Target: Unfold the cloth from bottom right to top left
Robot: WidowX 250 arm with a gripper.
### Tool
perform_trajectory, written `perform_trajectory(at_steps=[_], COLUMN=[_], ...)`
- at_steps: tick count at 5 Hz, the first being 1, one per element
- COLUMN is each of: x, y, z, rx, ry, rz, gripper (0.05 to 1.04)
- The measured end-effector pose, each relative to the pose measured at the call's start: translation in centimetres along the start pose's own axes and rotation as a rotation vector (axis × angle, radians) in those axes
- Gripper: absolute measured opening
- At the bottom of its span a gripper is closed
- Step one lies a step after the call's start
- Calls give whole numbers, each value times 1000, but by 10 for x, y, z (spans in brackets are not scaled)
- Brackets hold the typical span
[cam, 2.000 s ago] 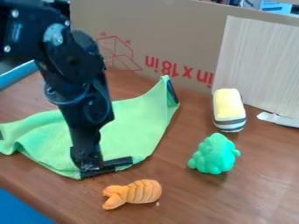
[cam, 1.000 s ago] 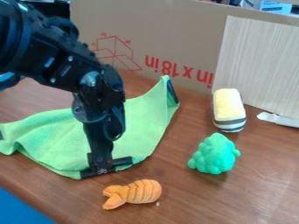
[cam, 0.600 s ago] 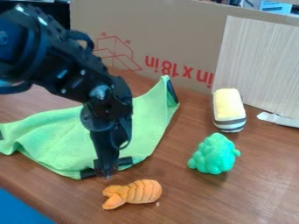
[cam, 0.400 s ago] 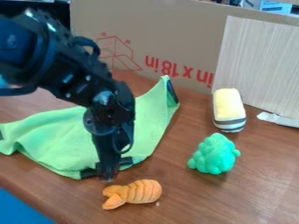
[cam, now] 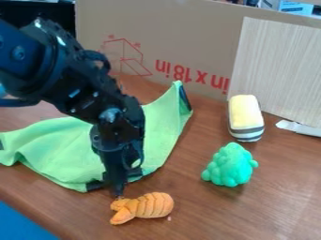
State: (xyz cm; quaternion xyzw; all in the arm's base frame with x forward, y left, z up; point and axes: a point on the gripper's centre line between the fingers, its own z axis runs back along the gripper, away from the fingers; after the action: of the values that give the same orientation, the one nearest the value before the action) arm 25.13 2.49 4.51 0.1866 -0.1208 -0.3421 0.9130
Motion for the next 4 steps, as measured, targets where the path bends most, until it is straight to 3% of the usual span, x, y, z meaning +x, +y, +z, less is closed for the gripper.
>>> perform_trajectory(at_steps=[1,2,4], x=[0,-1,-8], y=[0,2,34], z=[0,6,28], rx=[3,-7,7], ry=[-3,-24,-57], rz=[2,22,105], gripper=[265,103,56])
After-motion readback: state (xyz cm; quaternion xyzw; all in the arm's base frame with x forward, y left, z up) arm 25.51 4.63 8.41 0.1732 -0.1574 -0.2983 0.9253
